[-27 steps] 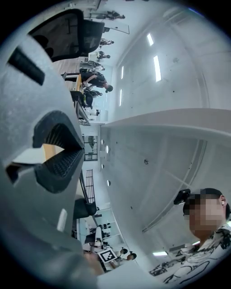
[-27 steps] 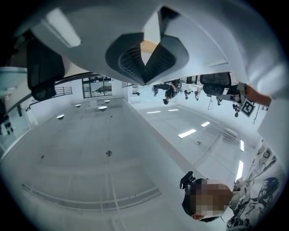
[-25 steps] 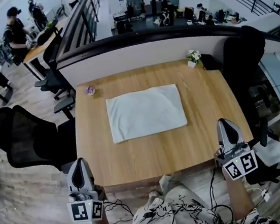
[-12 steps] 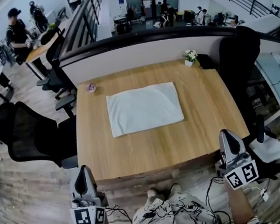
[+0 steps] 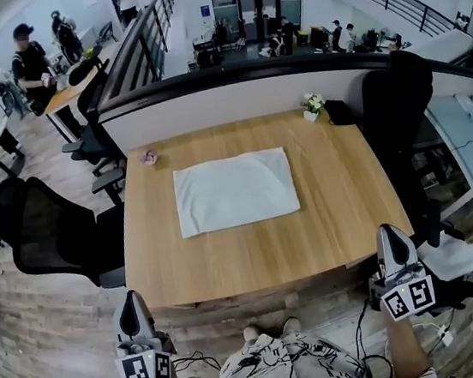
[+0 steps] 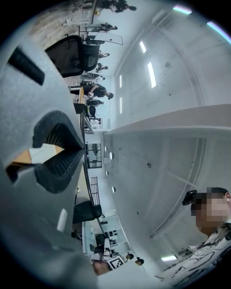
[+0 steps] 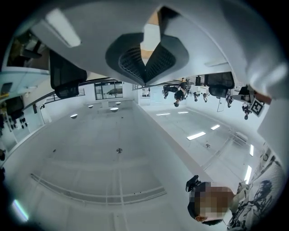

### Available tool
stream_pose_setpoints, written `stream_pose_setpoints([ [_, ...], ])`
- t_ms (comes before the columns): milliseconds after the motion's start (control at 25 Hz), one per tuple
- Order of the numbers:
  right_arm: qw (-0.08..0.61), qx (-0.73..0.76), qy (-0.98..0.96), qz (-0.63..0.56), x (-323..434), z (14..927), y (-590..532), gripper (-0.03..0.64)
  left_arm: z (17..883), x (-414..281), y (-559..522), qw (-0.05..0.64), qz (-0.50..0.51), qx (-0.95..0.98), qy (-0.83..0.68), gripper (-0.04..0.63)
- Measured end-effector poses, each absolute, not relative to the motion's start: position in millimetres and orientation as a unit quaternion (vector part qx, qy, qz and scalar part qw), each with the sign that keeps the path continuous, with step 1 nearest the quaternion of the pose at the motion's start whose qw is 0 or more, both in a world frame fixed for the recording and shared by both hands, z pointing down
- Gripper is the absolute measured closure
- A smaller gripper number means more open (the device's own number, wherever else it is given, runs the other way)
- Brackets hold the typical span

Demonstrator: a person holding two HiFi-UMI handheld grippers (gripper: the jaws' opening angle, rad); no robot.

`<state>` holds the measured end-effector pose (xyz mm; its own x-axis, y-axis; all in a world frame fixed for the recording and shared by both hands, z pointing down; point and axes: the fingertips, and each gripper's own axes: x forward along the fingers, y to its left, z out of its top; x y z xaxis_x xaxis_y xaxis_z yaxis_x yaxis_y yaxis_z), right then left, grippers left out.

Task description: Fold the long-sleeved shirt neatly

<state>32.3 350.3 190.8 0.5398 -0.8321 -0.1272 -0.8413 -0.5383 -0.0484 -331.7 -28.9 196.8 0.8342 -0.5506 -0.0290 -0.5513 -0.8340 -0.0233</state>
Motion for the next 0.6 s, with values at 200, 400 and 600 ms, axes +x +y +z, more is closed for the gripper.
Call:
stream_pose_setpoints([
  [200,0.055,-0.875,0.479,0.046,33,189,350,0.611,200,-325,-20,0.02,0.005,-0.959,0.281,0.591],
  [400,0.052,-0.874,0.481,0.049,29,184,346,0.611,197,-328,-22,0.022,0.005,-0.958,0.285,0.589],
  [600,0.037,-0.872,0.485,0.049,21,184,335,0.611,199,-335,-26,0.02,0.001,-0.956,0.292,0.59],
])
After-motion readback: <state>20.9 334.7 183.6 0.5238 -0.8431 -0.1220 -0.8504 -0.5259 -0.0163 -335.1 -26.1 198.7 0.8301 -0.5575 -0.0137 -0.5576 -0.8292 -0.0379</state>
